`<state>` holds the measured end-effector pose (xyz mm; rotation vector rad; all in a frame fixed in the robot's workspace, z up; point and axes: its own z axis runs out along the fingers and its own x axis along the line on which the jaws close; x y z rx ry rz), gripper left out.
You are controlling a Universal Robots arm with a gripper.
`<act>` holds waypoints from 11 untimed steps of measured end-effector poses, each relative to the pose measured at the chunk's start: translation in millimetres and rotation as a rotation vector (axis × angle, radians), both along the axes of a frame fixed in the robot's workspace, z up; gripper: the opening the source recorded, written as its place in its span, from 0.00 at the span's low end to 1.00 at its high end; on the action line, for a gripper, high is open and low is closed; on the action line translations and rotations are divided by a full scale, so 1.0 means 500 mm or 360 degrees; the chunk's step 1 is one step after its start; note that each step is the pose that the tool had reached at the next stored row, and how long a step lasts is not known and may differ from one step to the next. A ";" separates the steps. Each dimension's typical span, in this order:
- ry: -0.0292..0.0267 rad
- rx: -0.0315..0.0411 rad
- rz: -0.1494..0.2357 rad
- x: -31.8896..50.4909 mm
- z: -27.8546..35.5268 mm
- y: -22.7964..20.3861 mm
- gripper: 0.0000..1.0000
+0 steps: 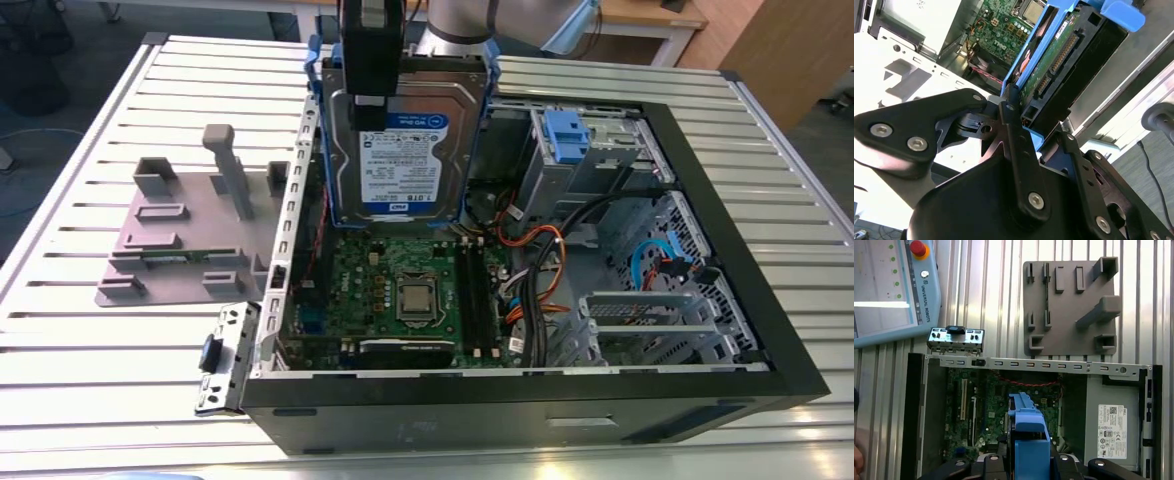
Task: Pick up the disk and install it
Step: 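Insert the disk into the insertion slot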
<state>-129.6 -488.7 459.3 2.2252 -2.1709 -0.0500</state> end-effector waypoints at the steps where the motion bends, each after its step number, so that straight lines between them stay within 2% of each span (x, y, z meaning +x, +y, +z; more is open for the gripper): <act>1: 0.00000 0.0000 0.0000 0.000 0.000 -0.0007 0.37; 11: -0.00001 -0.0001 0.0000 0.000 0.000 -0.0073 0.37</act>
